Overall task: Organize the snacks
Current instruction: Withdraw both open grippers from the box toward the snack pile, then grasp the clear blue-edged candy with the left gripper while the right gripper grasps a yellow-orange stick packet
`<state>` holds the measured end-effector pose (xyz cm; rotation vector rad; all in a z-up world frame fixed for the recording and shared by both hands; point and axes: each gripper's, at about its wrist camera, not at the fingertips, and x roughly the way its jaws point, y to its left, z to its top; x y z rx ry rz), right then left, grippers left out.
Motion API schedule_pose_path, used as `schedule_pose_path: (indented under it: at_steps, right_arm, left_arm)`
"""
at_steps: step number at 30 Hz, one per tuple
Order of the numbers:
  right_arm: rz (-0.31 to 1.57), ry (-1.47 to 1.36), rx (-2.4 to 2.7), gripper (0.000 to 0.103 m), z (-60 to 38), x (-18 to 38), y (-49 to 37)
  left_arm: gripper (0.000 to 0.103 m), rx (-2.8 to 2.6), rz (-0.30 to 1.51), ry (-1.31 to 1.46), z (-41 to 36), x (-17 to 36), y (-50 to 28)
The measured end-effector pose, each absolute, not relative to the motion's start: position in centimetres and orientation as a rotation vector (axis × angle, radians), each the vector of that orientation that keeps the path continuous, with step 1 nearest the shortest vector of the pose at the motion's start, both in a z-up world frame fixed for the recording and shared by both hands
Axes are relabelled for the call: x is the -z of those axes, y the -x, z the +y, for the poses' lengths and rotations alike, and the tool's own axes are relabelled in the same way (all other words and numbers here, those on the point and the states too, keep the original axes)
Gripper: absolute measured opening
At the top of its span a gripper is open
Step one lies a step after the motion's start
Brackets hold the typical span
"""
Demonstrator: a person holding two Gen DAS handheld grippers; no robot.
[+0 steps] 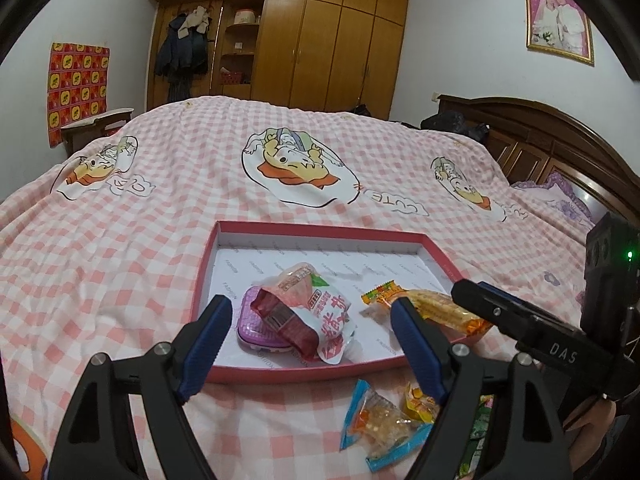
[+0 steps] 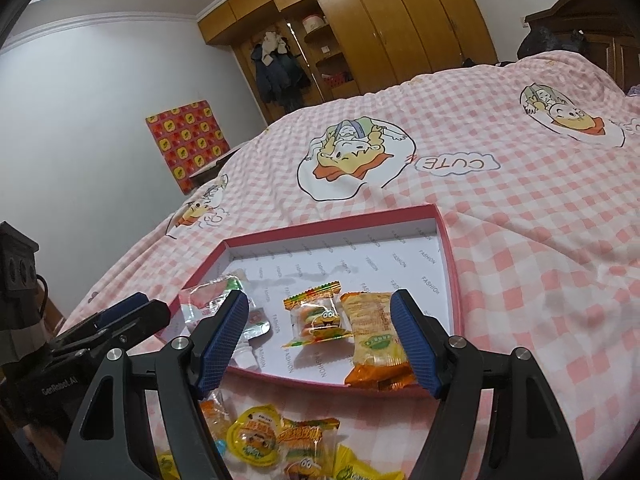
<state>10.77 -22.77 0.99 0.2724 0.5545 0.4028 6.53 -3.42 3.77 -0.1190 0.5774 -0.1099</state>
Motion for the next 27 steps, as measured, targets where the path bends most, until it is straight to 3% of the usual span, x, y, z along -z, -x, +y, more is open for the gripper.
schedule_pose_path:
  at_steps: [27]
  right_arm:
    - [0.562,-0.263,-0.437,0.075,-22.7,-0.9,-8.1]
  left_arm:
    - [0.085,0.105,0.607,0.075,-3.6,-3.4,-3.3]
